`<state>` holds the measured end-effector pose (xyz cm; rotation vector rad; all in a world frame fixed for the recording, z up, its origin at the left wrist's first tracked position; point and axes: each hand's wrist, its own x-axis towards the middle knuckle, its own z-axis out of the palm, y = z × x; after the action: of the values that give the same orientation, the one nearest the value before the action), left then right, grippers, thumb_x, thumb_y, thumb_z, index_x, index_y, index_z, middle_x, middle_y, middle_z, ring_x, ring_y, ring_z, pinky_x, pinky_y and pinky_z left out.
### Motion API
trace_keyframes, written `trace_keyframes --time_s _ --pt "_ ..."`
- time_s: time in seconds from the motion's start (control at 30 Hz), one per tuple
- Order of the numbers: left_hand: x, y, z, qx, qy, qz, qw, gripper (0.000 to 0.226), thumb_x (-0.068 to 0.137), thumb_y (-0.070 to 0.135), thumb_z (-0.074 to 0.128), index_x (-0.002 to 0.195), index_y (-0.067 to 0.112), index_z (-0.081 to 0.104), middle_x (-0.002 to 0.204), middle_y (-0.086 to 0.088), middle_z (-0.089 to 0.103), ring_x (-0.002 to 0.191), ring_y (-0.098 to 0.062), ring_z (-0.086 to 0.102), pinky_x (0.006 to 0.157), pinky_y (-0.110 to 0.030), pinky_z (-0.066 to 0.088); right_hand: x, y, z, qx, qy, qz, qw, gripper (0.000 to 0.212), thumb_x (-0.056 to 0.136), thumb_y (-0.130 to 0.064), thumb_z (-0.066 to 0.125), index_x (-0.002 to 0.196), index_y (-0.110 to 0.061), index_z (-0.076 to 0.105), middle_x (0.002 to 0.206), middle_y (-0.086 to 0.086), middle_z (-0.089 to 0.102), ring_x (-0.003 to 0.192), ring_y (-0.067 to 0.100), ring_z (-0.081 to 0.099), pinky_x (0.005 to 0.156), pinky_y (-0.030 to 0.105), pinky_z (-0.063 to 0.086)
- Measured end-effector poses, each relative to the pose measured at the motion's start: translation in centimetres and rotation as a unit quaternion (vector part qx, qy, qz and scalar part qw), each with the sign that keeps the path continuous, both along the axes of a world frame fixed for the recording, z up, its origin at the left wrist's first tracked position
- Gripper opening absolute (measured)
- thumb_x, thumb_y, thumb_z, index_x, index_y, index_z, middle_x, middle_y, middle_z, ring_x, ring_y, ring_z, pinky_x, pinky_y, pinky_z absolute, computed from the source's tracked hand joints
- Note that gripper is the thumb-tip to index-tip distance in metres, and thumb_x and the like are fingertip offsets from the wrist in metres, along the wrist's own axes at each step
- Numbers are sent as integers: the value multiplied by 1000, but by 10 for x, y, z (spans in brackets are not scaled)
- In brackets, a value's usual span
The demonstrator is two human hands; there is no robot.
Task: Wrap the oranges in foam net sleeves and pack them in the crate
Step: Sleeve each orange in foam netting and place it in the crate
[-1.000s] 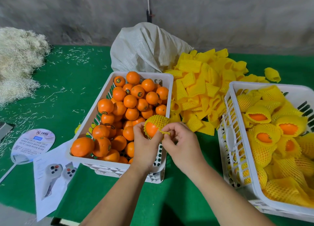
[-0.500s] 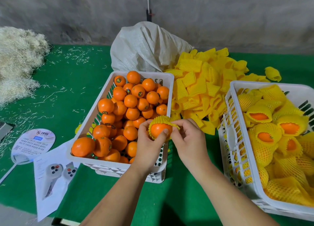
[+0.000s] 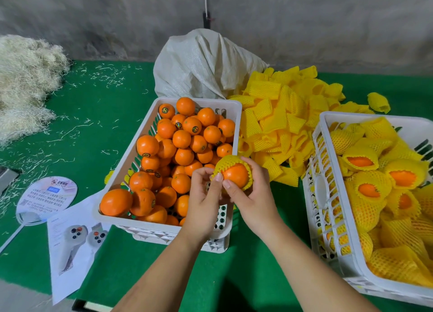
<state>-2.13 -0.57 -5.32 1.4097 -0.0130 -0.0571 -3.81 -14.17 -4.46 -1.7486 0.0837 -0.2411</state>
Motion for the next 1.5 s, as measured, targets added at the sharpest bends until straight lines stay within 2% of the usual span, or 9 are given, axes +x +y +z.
trace_keyframes --time_s 0.17,0.37,0.6,0.77,0.83,1.0,1.2,1.37,1.5 --pt "-10 -7 -3 215 -171 120 954 9 101 27 66 102 35 68 100 9 66 98 -11 64 80 -14 47 0 -2 -7 -47 -26 -80 995 69 83 -29 87 137 -41 47 122 -24 33 118 -20 42 81 2 46" --pt "-13 -9 -6 247 -229 83 938 8 100 17 67 106 17 72 100 4 59 95 -11 59 78 -16 44 0 7 -9 -44 -37 -133 989 75 77 -9 88 126 -37 39 126 -9 32 116 5 44 82 0 43" --pt "-9 -13 -2 198 -170 -26 965 23 107 52 51 127 41 52 119 5 52 103 -16 60 84 -19 47 -10 0 1 51 -6 -88 995 57 75 -47 76 122 -43 43 134 -7 31 123 6 45 84 6 46" --pt "-13 -10 0 200 -215 -58 954 24 101 32 63 123 34 55 123 0 47 113 -21 54 87 -30 50 -4 -2 12 161 10 -123 979 61 71 -87 64 117 -49 49 138 -1 41 120 15 55 87 26 50" --pt "-19 -10 -2 229 -267 -114 929 32 95 27 66 124 30 55 126 -1 41 122 -21 48 94 -28 48 -1 -3 14 175 10 -126 976 84 66 -82 75 136 -58 36 151 -7 39 130 11 52 89 22 52" --pt "-19 -6 -3 220 -227 -167 934 45 97 37 62 141 28 56 145 1 37 142 -27 42 113 -27 42 10 -32 14 268 142 -9 953 116 52 -62 96 151 -50 37 148 -5 56 132 19 59 111 53 48" --pt "-17 -11 -8 273 -178 -128 937 35 105 35 55 141 35 54 143 18 55 130 -5 59 103 -21 48 47 -112 31 379 198 -136 894 59 97 -65 54 144 -30 47 132 19 64 72 31 70 53 31 52" --pt "-17 -12 -10 316 -178 -97 927 26 107 40 52 133 37 57 131 23 57 126 -5 59 97 -13 47 86 -189 52 400 77 -290 866 79 104 -32 62 163 -37 9 163 12 31 135 41 51 105 50 53" --pt "-11 -12 -8 308 -149 -53 938 25 103 39 55 127 44 58 128 24 59 124 -5 58 92 -15 47 96 -188 36 81 133 -327 932 87 103 -35 61 163 -42 -1 171 3 8 151 36 31 117 51 38"
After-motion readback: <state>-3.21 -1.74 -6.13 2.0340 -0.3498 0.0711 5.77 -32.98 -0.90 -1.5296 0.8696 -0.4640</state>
